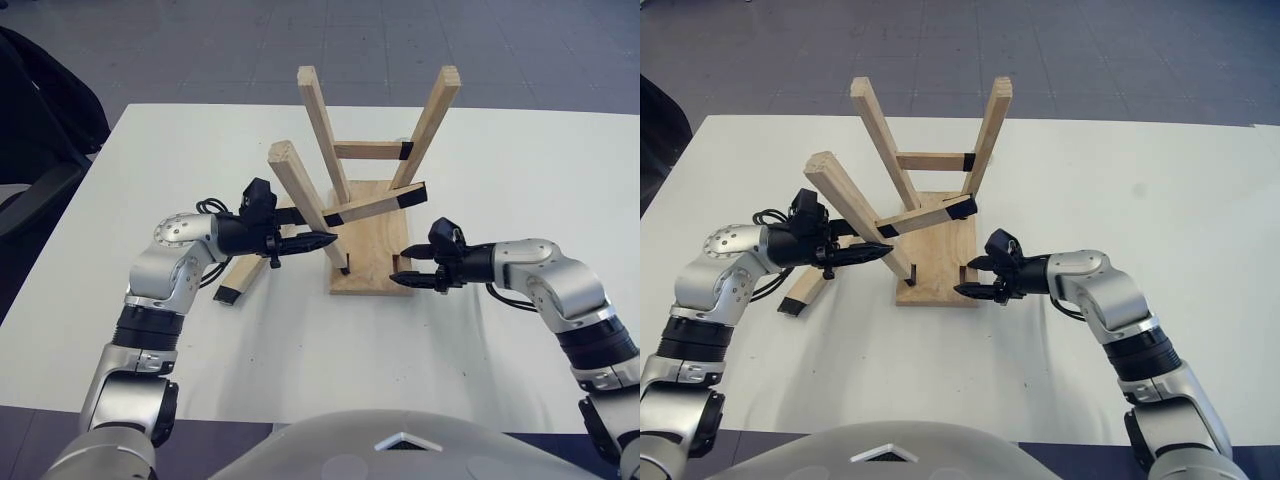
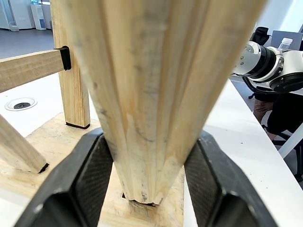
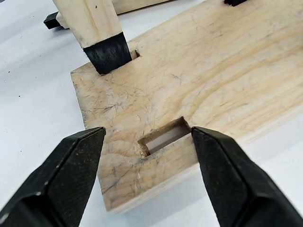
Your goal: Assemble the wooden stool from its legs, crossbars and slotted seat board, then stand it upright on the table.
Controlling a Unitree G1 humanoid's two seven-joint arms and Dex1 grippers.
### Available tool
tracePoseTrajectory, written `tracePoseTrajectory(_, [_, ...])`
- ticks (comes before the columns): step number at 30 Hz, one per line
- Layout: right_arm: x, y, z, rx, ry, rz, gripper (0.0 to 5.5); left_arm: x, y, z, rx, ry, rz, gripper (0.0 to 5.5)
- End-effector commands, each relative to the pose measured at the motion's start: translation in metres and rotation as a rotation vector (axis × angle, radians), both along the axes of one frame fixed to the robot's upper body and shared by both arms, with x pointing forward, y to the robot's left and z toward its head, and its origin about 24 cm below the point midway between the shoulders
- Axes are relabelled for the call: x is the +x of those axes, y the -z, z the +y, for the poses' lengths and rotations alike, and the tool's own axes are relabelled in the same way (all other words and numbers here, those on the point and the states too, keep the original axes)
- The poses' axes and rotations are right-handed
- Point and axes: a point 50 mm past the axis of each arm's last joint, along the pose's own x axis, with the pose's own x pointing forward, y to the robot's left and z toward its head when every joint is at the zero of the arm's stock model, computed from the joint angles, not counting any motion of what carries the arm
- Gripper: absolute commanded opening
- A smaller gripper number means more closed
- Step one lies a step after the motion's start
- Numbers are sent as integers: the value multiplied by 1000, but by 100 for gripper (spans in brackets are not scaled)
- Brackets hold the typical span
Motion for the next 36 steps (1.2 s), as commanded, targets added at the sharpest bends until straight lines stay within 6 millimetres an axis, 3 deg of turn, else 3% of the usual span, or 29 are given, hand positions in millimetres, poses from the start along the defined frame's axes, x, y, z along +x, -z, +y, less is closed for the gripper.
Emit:
tracePoseTrajectory(1, [-1, 3, 1, -20, -7, 8, 336, 4, 7, 0, 55, 17, 4, 213])
tracePoseTrajectory(10, [-10, 15, -2, -74, -26, 16, 336, 22, 7, -9, 157, 41, -51, 211])
tracePoseTrajectory(15, [-13, 16, -3, -81, -25, 11, 336, -4, 23, -10, 261, 109, -77, 211])
tracePoseTrajectory(21, [-16, 20, -4, -90, -10, 18, 336, -28, 48, -9, 351, 64, -73, 211])
tracePoseTrajectory(27, [-17, 35, -11, -126, 26, 60, 336, -30, 62, -20, 506, -11, -36, 211])
tracePoseTrajectory(32, [-20, 38, -13, -125, 35, 67, 336, -41, 72, -19, 505, -22, 5, 211])
tracePoseTrajectory(36, [-17, 34, -13, -121, 37, 58, 336, -39, 73, -19, 494, -31, 7, 211])
